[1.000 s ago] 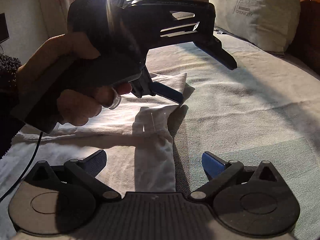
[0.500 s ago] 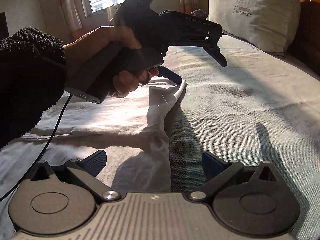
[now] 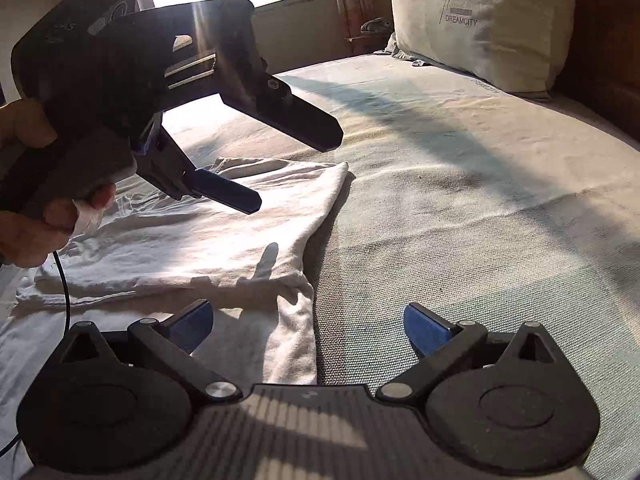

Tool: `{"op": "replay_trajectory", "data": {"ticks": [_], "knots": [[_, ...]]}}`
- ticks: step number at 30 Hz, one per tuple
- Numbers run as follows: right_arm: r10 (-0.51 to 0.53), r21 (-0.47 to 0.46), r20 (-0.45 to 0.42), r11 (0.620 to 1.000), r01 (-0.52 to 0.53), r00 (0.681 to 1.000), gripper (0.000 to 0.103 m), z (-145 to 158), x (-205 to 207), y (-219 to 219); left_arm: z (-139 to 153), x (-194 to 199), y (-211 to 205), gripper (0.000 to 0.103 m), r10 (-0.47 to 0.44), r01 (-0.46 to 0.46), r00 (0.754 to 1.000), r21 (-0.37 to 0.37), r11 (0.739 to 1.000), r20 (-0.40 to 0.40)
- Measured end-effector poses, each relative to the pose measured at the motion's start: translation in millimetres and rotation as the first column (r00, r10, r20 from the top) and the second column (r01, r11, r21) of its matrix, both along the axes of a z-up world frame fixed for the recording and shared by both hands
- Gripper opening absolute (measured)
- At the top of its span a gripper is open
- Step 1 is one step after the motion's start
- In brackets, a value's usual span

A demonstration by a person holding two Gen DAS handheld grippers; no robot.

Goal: Fold clothes

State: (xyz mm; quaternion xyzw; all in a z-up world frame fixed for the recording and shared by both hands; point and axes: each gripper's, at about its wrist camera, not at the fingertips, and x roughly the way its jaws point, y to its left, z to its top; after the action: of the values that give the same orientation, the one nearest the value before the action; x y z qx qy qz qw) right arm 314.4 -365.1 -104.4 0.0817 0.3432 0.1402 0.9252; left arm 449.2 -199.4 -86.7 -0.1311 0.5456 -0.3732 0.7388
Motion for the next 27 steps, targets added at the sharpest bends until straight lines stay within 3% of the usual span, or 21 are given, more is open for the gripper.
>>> {"op": "replay_trajectory", "data": {"ticks": [9,13,17,22,27], "knots": [[-0.002,-0.021,-0.001,1.0,0.002,1.0,0.103,-1,1,1,-15,5,-33,0.102,0.005,-0.008,0.999,-0.06,0.998,-0.043],[-0.029,0.006,0.0,1.0,0.029,1.0,0.103,6,1,-1,24,-15,-16,0.102,-0.006,0.007,0.999,-0.03,1.0,0.039],[-0.034,0.012,0.014,0.999,0.034,0.999,0.103,17,-2,4,72,-42,28,0.102,0.036,-0.037,0.993,0.009,0.999,0.112],[0.014,-0.022,0.064,1.0,-0.013,0.998,0.103,35,-14,24,130,-97,100,0.102,0.13,-0.147,0.97,0.071,0.987,0.205],[0.075,-0.018,0.075,0.997,-0.074,0.994,0.103,49,-33,48,172,-177,163,0.102,0.148,-0.211,0.928,0.156,0.965,0.341]]}}
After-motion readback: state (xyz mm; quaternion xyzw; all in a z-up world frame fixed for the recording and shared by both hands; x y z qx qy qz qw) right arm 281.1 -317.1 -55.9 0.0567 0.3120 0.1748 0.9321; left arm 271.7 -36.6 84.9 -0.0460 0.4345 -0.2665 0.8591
